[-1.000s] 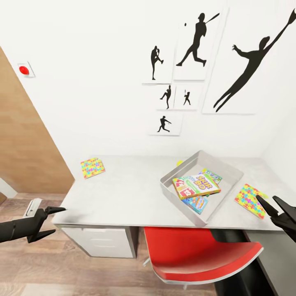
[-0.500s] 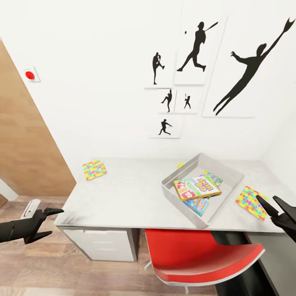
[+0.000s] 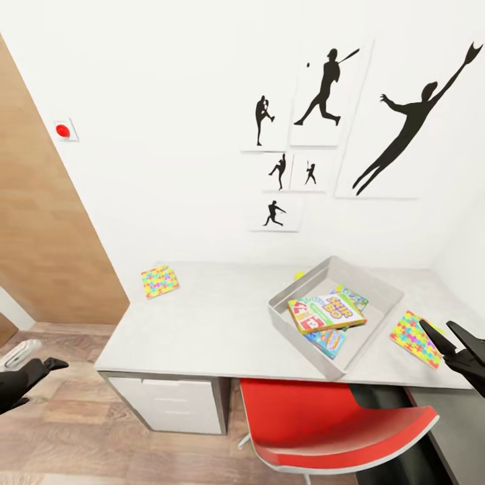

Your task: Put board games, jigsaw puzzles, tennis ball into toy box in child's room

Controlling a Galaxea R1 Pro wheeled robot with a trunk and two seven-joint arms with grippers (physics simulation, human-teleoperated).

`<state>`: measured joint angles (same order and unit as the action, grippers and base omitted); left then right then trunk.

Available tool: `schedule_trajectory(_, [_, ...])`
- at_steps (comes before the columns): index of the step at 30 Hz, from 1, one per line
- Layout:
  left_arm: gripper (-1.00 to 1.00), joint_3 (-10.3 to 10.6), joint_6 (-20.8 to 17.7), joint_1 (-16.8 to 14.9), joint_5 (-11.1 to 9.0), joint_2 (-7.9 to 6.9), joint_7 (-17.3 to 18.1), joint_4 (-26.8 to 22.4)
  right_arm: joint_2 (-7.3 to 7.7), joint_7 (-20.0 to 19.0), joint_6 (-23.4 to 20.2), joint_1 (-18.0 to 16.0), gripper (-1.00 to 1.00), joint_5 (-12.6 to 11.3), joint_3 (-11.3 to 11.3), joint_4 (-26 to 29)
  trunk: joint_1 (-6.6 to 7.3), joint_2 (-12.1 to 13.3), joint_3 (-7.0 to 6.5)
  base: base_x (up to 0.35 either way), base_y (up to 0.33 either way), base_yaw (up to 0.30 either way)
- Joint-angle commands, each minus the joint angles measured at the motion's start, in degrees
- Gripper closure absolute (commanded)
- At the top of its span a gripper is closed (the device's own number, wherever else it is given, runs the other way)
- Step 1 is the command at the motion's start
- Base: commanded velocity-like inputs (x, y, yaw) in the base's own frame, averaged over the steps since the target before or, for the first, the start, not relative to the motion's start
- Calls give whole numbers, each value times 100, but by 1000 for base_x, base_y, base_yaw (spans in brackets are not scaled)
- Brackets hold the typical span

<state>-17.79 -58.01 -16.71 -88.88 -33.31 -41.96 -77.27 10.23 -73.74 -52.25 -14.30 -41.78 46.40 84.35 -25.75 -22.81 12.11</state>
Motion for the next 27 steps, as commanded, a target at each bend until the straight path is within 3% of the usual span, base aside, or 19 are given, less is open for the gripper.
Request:
schedule_trajectory(1, [-100,-19,52,-7,170,4,-43,11,0,-1,-35,-4,-100,-14,2,3,-4,-11,2,0,0,73])
schedule_trajectory(5, [-100,-42,392,-7,853,12,77,38,-2,8,-31,-3,-100,-14,-4,7,-4,-11,-35,0,0,74])
schedule_trajectory(10, [-100,-54,909,-8,1226,16,392,48,-3,14,-25,-3,-100,-13,-7,10,-4,-11,-82,0,0,75])
schedule_trajectory(13, [-100,-62,1097,-8,1306,17,586,60,-3,15,-24,-4,-100,-12,-8,10,-4,-11,-110,0,0,76])
schedule_trajectory(17, [-100,-95,1463,-8,1385,16,1183,97,-3,21,-23,-4,-100,-9,-8,11,-4,-11,-147,0,0,76])
schedule_trajectory(20, [-100,-132,1541,-8,1395,17,1413,117,-3,23,-21,-5,-100,-8,-11,11,-4,-11,-175,0,0,76])
schedule_trajectory(23, [-100,-306,1627,-8,1401,18,1787,171,-3,31,-22,-7,-100,-5,-15,14,-4,-11,-203,0,0,76])
schedule_trajectory(27, [-100,-509,1623,-8,1399,16,1941,261,-3,37,-22,-5,-100,21,-16,17,-4,-11,-240,0,0,76])
